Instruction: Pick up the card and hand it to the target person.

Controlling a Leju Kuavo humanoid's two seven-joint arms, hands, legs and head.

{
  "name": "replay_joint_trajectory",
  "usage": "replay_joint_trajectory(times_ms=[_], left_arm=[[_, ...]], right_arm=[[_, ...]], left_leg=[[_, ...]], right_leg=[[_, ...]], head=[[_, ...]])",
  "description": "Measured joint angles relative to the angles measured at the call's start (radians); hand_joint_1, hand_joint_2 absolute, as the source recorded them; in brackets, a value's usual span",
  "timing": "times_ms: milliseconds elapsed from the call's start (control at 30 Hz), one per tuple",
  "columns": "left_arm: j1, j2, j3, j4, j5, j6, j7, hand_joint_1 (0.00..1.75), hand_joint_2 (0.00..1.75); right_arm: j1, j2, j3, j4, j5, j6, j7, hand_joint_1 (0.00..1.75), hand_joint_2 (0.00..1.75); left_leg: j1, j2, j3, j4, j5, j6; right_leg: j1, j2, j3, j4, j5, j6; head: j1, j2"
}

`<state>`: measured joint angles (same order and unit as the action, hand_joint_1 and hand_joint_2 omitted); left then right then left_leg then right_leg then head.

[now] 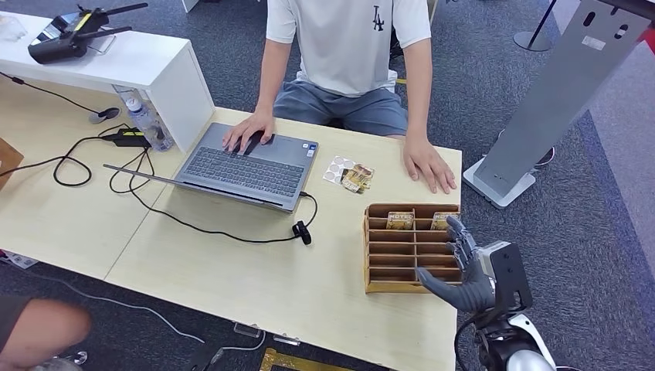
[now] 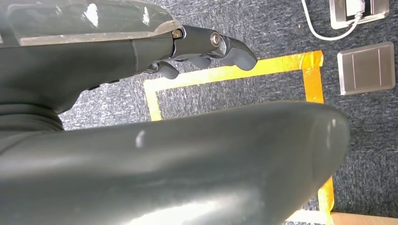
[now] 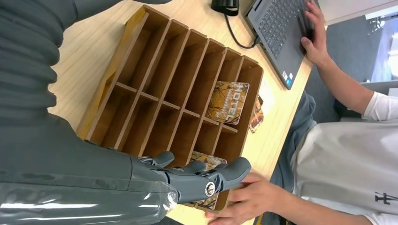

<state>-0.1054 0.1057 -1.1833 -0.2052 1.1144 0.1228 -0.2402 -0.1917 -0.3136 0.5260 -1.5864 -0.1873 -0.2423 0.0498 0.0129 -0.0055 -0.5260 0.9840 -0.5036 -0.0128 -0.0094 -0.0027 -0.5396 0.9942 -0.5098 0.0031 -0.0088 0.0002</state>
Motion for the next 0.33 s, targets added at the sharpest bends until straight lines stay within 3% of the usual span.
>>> replay_joint_trajectory(times_ms=[333], left_arm=[[0.0, 0.001, 0.0, 0.0, 0.0, -0.005, 0.002, 0.0, 0.0]], right_arm=[[0.024, -0.013, -0.03, -0.026, 0.03, 0.019, 0.024, 0.0, 1.75]], left_leg=[[0.0, 0.0, 0.0, 0.0, 0.0, 0.0]], right_leg=[[0.0, 0.0, 0.0, 0.0, 0.0, 0.0]], head=[[0.0, 0.0]])
